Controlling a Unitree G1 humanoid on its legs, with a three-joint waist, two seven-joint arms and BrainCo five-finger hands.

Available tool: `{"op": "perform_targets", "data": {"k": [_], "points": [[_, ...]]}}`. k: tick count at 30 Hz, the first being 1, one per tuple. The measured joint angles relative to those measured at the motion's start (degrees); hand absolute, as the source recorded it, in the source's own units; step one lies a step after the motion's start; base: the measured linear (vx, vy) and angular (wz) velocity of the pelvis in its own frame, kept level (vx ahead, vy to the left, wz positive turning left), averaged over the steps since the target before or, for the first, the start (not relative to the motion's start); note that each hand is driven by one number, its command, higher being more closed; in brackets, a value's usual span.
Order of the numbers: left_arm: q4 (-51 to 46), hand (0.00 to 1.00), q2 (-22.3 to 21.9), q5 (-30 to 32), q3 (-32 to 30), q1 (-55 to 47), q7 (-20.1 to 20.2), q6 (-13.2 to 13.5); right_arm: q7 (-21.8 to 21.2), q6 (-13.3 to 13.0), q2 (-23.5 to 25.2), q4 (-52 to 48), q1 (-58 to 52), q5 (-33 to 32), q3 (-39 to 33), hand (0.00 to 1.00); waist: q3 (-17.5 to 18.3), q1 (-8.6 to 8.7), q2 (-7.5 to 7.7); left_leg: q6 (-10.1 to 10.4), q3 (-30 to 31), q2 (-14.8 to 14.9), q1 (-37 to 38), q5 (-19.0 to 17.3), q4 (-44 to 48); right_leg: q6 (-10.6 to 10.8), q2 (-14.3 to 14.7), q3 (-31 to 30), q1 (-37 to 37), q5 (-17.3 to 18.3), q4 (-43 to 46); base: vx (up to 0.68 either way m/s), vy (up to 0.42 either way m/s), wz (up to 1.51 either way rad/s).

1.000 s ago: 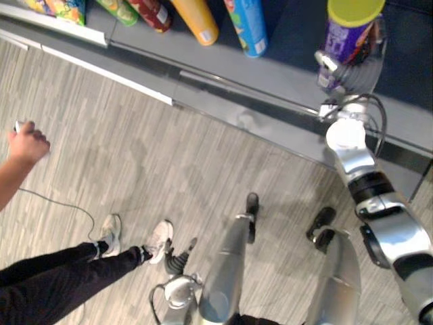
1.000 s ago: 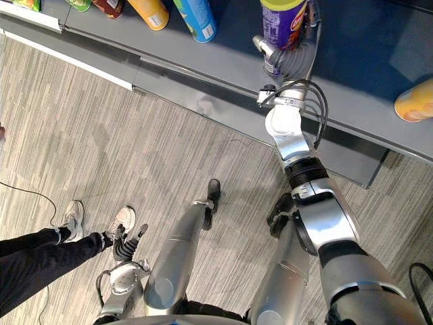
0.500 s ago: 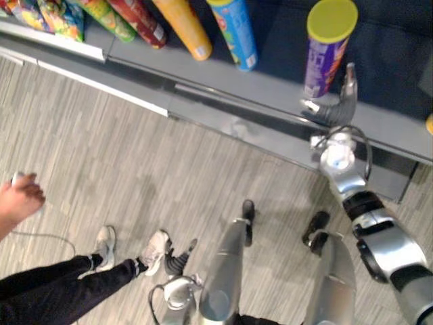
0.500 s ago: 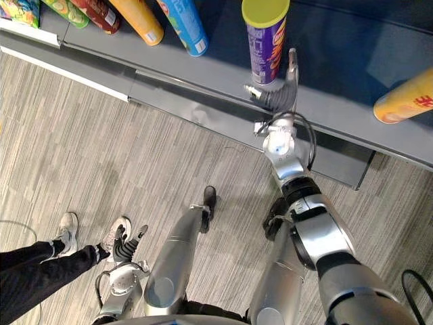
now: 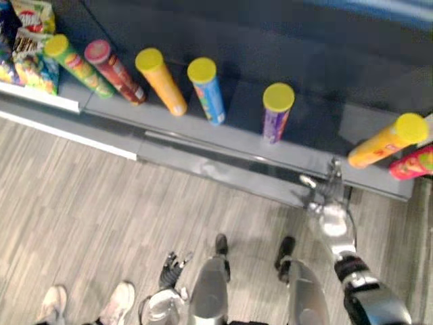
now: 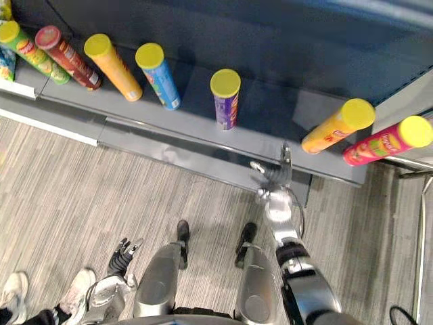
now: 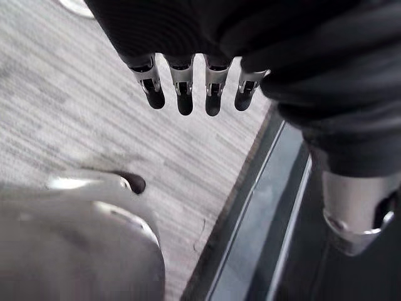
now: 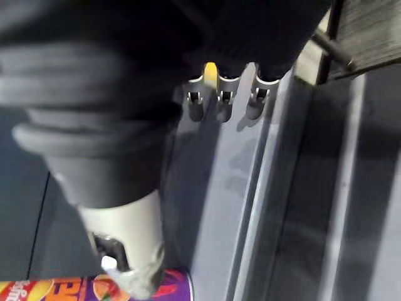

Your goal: Put the gum and the chips on the shelf.

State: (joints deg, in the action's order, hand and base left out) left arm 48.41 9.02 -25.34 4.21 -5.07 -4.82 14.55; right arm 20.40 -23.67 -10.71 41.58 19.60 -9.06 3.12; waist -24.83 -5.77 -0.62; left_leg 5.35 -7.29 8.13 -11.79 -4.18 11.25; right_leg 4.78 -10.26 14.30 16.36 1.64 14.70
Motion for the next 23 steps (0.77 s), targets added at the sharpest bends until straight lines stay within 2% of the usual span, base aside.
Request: {"op": "perform_targets", "data": {"k": [1,2,4,5,7,10,13,17,19,21,23], "points": [[0.7,0.0,0.1,-1.1,-0.1,-0.3,0.8,-0.4,-1.1,0.3,0.4,-1.1,-2.4,-0.5,0.2,0.0,1.2,0.48,0.39,0.0,-0.1,0.0,0.2,0.1,-0.6,0.1,0.2,-0.1,-0.3,-0.4,-1.2,0.19,0.064,-0.14],[2.6,0.0,0.2,-3.2,-1.1,-1.5,2.1,-1.5,-5.0,2.1,0.9,-5.0,-9.8,-1.0,2.1,0.0,4.1,1.34,1.36,0.0,-0.6,-0.3,1.8,0.3,-2.6,0.5,0.6,-0.5,-2.0,-1.3,-4.0,0.17,0.057,-0.15],[3.7,0.0,0.2,-3.4,-1.9,-2.1,2.9,-2.0,-7.9,3.3,1.1,-7.1,-14.6,-1.1,3.7,0.0,5.7,1.75,1.98,0.0,-1.5,-0.3,3.6,0.3,-4.0,0.8,0.9,-1.0,-3.6,-1.8,-5.8,0.15,0.05,-0.19],[4.6,0.0,0.4,-3.4,-2.4,-2.8,3.4,-2.6,-10.7,4.7,1.4,-8.2,-18.6,-1.1,5.4,0.0,7.6,2.44,2.54,0.0,-2.0,-0.5,5.3,0.3,-5.3,1.1,1.2,-1.5,-5.0,-2.1,-7.3,0.17,0.054,-0.26],[6.1,0.0,0.8,-3.3,-2.5,-4.0,5.1,-3.0,-15.6,7.4,2.5,-7.9,-24.0,-1.0,7.6,0.0,10.4,3.38,3.33,0.0,-3.4,-0.6,8.0,0.2,-7.2,1.4,1.5,-2.5,-7.0,-2.5,-9.1,0.14,0.044,-0.25],[7.0,0.0,1.1,-3.6,-2.4,-4.9,9.3,-2.5,-19.5,11.2,3.8,-3.8,-28.3,-0.9,7.9,0.0,12.6,4.01,3.63,0.1,-5.0,-0.7,11.1,0.1,-8.8,1.7,2.1,-3.9,-9.5,-3.1,-11.1,0.07,0.028,-0.26],[8.8,0.0,0.6,-3.9,-2.6,-5.4,10.2,-1.3,-20.0,12.9,4.4,3.5,-30.0,0.1,4.6,0.0,15.0,4.14,3.51,0.0,-6.3,-0.6,13.5,-0.3,-9.4,1.7,2.5,-4.9,-11.8,-3.7,-13.3,0.03,0.017,-0.22],[11.1,0.0,-0.4,-3.9,-4.6,-6.0,10.0,-0.9,-17.2,12.1,5.0,11.1,-29.9,-0.3,-2.0,0.0,17.5,4.61,3.35,0.1,-6.6,-0.7,15.6,-0.3,-10.3,2.0,2.8,-5.2,-14.0,-4.2,-15.0,0.0,0.007,-0.07],[12.3,0.0,-1.0,-3.8,-5.4,-6.2,8.8,-0.8,-15.8,11.3,4.9,13.7,-29.9,-0.7,-3.7,0.0,18.2,4.61,2.95,0.1,-6.7,-0.7,16.5,-0.3,-11.0,2.1,2.8,-5.2,-15.1,-4.3,-15.7,0.0,0.0,0.0],[13.7,0.0,-2.2,-3.6,-7.5,-6.6,4.8,-0.7,-15.5,11.3,5.0,17.6,-30.1,-2.9,-5.8,0.0,19.7,4.71,2.68,0.2,-6.9,-0.9,17.5,-0.4,-11.8,2.2,2.8,-5.3,-15.8,-4.2,-16.3,0.0,0.003,-0.02],[15.0,0.0,-2.8,-3.6,-8.8,-6.4,2.7,-0.8,-14.8,11.6,5.5,20.6,-30.4,-5.2,-7.9,0.0,19.9,4.82,2.5,0.3,-7.2,-1.0,18.4,-0.4,-12.8,2.2,2.9,-5.4,-16.7,-4.3,-16.8,0.01,0.004,-0.02]]}}
